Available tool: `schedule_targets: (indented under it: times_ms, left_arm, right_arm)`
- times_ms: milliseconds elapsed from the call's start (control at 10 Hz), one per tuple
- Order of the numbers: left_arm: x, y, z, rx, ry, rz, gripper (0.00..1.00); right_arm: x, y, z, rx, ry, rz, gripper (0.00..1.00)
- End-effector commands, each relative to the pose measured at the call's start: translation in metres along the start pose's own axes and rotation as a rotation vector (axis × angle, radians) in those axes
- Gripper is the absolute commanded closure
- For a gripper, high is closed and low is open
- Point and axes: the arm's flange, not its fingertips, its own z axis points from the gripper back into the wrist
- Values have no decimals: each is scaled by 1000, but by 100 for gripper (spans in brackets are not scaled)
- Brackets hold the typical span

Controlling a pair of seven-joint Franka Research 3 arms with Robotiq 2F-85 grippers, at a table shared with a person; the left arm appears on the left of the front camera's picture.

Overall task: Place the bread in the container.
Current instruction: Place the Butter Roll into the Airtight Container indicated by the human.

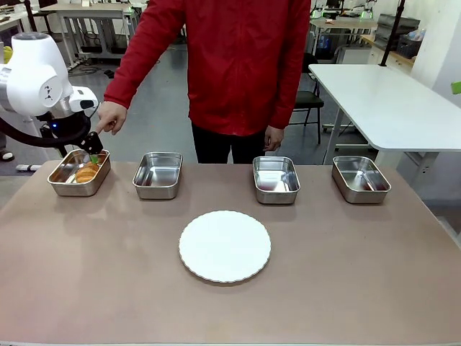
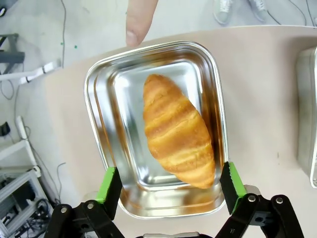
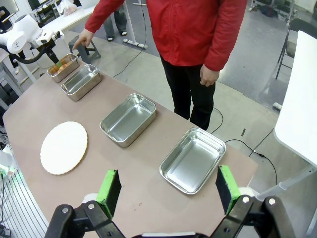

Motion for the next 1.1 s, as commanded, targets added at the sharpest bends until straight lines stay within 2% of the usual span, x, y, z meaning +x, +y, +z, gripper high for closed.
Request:
schedule_targets:
  times_ms: [0,100,1000]
  left_arm:
    - [-8,0,11,-59,-7,21,0]
    - [0,0,0,0,0,0,0]
    - [0,0,0,0,0,0,0]
  right_arm:
    - [0,0,1,-2,-4,0,0]
    - [0,0,1,-2,-4,0,0]
    - [0,0,1,-2,-4,0,0]
